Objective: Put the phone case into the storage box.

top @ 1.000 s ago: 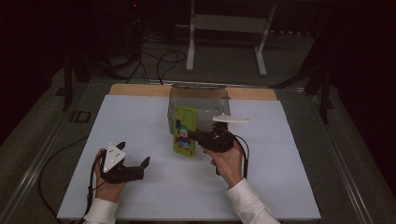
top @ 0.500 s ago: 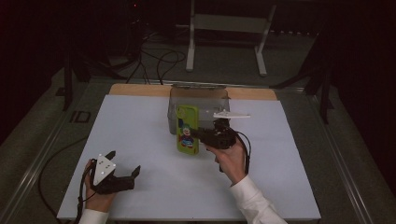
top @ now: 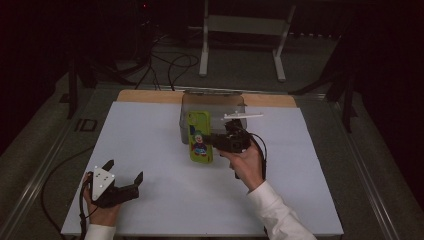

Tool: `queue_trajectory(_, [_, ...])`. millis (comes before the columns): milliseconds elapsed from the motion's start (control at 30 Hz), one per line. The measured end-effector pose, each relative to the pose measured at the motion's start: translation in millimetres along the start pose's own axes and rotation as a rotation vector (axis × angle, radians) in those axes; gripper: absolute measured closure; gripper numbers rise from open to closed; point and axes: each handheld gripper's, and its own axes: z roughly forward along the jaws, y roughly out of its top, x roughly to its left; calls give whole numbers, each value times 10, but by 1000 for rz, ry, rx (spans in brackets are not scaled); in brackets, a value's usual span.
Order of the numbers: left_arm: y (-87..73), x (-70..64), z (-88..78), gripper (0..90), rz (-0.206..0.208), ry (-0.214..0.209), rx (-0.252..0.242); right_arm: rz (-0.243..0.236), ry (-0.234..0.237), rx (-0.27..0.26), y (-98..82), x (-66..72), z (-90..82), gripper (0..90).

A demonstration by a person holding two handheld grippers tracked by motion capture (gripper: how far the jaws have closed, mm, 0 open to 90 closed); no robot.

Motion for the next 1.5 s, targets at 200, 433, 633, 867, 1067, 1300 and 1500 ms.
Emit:
queue_trajectory(200, [-2, -40, 29, 0, 16, -11, 7, 7, -22, 18, 71, -23, 4, 778])
queue_trajectory(433, [-9, -52, 60, 0, 26, -29, 31, -4, -35, 37, 178, -20, 25, 778])
queue_trajectory(633, [-5, -58, 55, 0, 29, -29, 25, -15, -44, 48, 228, -12, 51, 778])
queue_trajectory(867, [-5, -57, 54, 0, 31, -29, 24, -26, -55, 81, 263, -18, 120, 779])
queue_trajectory(1067, [-6, -57, 55, 0, 32, -30, 25, -26, -57, 96, 332, -19, 140, 779])
queue_trajectory(1300, [-6, -59, 57, 0, 33, -31, 25, -24, -53, 109, 423, -25, 143, 779])
queue_trajectory(1500, [-6, -57, 58, 0, 35, -31, 27, -26, -55, 120, 487, -42, 150, 780])
